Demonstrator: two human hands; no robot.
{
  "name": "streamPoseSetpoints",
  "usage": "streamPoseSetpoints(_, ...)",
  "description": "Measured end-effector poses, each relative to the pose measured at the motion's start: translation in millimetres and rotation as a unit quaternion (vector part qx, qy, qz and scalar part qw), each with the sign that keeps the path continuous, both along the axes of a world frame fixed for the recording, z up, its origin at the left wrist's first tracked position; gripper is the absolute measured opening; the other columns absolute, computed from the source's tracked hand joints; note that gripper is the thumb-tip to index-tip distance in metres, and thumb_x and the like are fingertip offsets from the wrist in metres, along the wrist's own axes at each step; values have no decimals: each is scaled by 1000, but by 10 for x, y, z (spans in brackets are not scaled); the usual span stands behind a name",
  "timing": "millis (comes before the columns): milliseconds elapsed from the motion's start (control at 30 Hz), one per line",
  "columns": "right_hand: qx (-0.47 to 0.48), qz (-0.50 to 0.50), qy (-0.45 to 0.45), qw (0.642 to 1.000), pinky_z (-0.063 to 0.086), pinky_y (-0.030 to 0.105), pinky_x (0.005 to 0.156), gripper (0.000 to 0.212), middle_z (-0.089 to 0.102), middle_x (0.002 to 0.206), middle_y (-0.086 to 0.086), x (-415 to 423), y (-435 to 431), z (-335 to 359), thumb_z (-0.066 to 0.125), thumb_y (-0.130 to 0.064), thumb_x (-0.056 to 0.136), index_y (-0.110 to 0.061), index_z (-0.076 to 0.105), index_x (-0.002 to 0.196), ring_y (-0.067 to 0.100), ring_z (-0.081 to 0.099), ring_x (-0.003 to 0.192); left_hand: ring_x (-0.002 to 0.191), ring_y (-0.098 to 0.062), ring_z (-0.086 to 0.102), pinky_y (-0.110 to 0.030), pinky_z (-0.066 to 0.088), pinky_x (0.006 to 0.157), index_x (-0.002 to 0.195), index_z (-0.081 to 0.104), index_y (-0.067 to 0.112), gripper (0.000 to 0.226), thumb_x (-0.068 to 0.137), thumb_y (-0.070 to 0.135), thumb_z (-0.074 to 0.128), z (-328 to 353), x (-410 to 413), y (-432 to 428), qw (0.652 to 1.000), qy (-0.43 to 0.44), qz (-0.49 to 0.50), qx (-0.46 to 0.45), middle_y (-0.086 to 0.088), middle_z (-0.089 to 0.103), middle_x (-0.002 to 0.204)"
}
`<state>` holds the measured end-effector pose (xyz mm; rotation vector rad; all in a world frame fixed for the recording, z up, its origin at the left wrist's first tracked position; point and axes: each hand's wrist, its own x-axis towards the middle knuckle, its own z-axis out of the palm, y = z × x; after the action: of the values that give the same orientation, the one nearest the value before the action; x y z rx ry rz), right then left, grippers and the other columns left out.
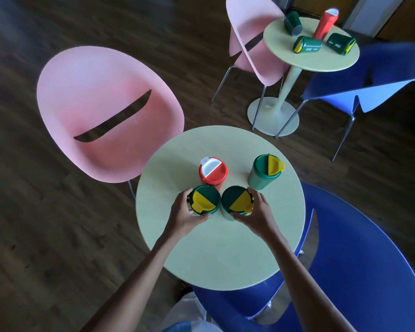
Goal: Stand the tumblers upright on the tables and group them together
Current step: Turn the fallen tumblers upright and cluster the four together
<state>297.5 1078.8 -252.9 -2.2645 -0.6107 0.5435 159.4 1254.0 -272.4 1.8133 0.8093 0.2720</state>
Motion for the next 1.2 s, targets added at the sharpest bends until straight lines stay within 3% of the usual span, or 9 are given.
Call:
streamPoseSetpoints(200, 1, 12, -2, 1000, 37, 20, 91, 90, 46, 136, 5, -11, -22, -17, 83, -31, 67, -15, 34, 141, 17, 46, 119, 102, 9, 53, -10, 51, 72, 131, 45, 13, 81, 61, 9, 86, -36, -1, 47, 1000, -1, -8, -25, -3, 53, 123)
streamPoseSetpoints(533, 17, -10, -6, 1000, 37, 18, 86, 88, 47, 133, 6, -82, -16, 4, 82, -32, 69, -12, 34, 140, 6, 41, 107, 103, 7, 52, -10, 50, 71, 129, 46, 13, 81, 60, 11, 88, -51, -1, 74, 999, -1, -26, -29, 0, 54, 119)
streamPoseSetpoints(767, 12, -12, -3, 1000, 36, 18, 87, 89, 46, 134, 7, -97, -12, -2, 82, -30, 69, -12, 33, 141, 6, 41, 108, 105, 10, 51, -22, 54, 85, 130, 46, 16, 83, 59, 16, 89, -72, -30, 130, 999, 3, -46, -27, 5, 56, 120)
streamPoseSetpoints(900, 9, -11, 3, 1000, 38, 19, 89, 90, 44, 136, 7, -103, -15, -1, 81, -32, 70, -12, 31, 142, 13, 45, 115, 108, 7, 51, -14, 52, 80, 131, 45, 17, 82, 61, 13, 87, -61, -17, 133, 998, 2, -54, -30, 2, 54, 122)
streamPoseSetpoints(1100, -7, -3, 4, 1000, 37, 20, 90, 92, 41, 140, 7, -97, -33, 2, 80, -37, 71, -14, 27, 143, 16, 44, 121, 113, -5, 50, -24, 53, 87, 136, 39, 17, 89, 60, 35, 82, -59, -20, 151, 996, 9, -87, -3, 2, 46, 130)
streamPoseSetpoints(1200, -29, -7, 8, 1000, 41, 27, 94, 96, 37, 145, 2, -86, -58, 9, 77, -44, 71, -16, 23, 146, 16, 42, 127, 118, -4, 46, -28, 49, 94, 140, 35, 17, 98, 58, 50, 76, -50, -10, 152, 995, 22, -92, 15, 3, 43, 133)
